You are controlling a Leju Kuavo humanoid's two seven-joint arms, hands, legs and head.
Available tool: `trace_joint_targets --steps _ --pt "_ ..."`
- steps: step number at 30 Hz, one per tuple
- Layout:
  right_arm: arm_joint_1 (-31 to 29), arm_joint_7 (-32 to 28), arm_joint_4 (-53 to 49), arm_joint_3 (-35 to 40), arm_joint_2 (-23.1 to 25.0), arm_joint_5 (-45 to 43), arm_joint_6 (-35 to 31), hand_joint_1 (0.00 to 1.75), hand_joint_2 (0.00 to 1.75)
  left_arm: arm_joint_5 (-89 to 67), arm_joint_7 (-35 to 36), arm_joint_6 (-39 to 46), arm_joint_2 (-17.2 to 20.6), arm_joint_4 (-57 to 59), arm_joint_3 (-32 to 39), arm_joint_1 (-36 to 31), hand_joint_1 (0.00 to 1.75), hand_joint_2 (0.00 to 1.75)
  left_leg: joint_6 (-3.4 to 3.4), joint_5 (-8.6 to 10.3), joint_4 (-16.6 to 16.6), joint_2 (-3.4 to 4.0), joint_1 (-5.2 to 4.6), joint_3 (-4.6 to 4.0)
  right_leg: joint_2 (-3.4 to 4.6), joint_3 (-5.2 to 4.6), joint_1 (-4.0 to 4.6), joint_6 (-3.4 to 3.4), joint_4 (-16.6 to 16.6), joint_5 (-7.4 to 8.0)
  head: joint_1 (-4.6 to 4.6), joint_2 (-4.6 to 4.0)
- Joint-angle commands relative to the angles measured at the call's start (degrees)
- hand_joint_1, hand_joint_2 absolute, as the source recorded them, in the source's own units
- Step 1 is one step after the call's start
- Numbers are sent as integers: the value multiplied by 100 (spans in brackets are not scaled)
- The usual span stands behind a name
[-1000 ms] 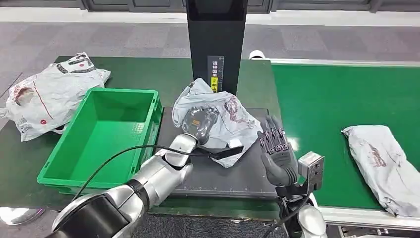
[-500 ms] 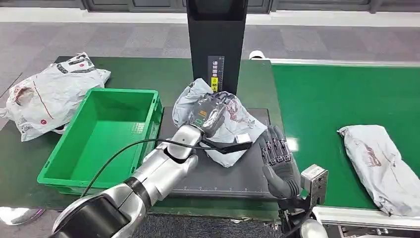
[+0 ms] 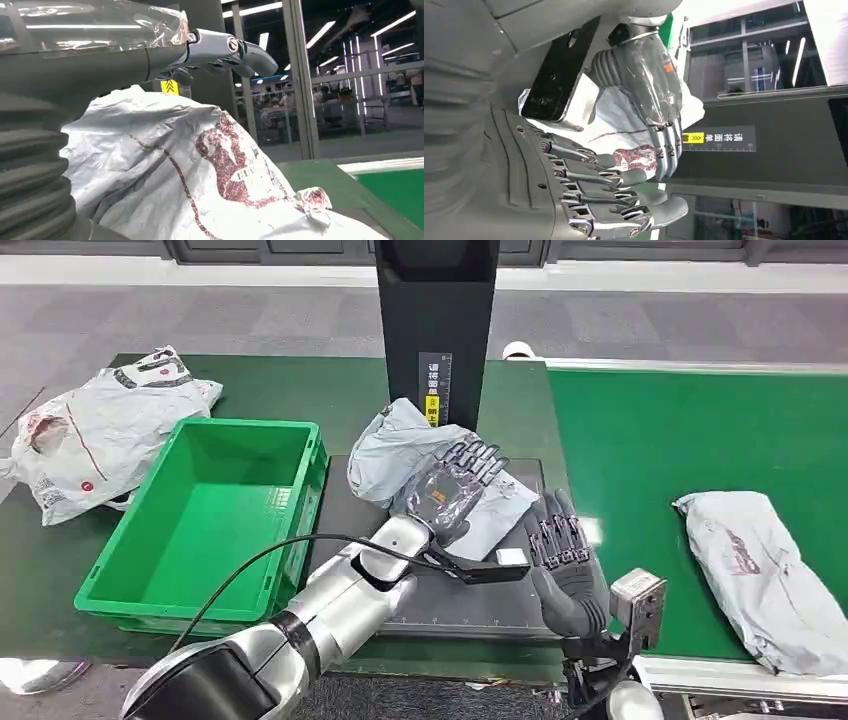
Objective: Moved the parcel from conveyor to table for the left to box.
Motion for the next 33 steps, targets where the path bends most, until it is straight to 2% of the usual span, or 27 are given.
trace_joint_targets --steps 1,5,7,9,20,24,32,33 --pt "-91 12 109 -371 66 1 14 0 175 -6 -4 -48 46 326 -285 -192 0 175 -1 0 -5 2 4 6 2 8 4 -4 -9 2 0 0" --pt "-93 12 110 -386 78 2 18 0 175 -6 -92 -153 46 365 -360 -210 0 175 -1 0 -3 0 4 4 0 6 5 -4 -7 1 0 0" --pt "-122 13 98 -448 109 7 37 0 175 227 -413 -702 46 344 -860 -172 0 175 -1 -1 -3 -1 4 4 -1 8 4 -4 -7 1 0 0" --pt "-141 29 92 -482 116 17 69 0 175 499 -274 -644 46 377 -1207 -164 0 175 -1 0 -4 -3 3 6 -3 9 4 -4 -8 0 0 0" --pt "-139 29 95 -481 123 17 72 0 175 542 -287 -637 46 414 -1217 -201 0 175 -1 -1 -1 3 3 3 3 5 3 -3 -4 1 0 0" --pt "-162 34 141 -485 61 5 138 0 175 1051 -967 -1542 46 571 -1947 -207 0 175 -1 1 -6 0 4 7 0 10 4 -4 -11 3 0 0" --pt "-289 29 316 -426 17 -52 218 0 175 1320 -1240 -2399 46 887 -2696 -205 0 175 -1 -1 -3 4 4 7 5 9 4 -3 -7 2 0 0" --pt "-477 6 569 -218 -170 -154 432 0 175 1565 -1138 -3157 46 1076 -2601 -259 0 175 -1 0 -6 7 3 9 7 9 3 -5 -10 4 -2 0"
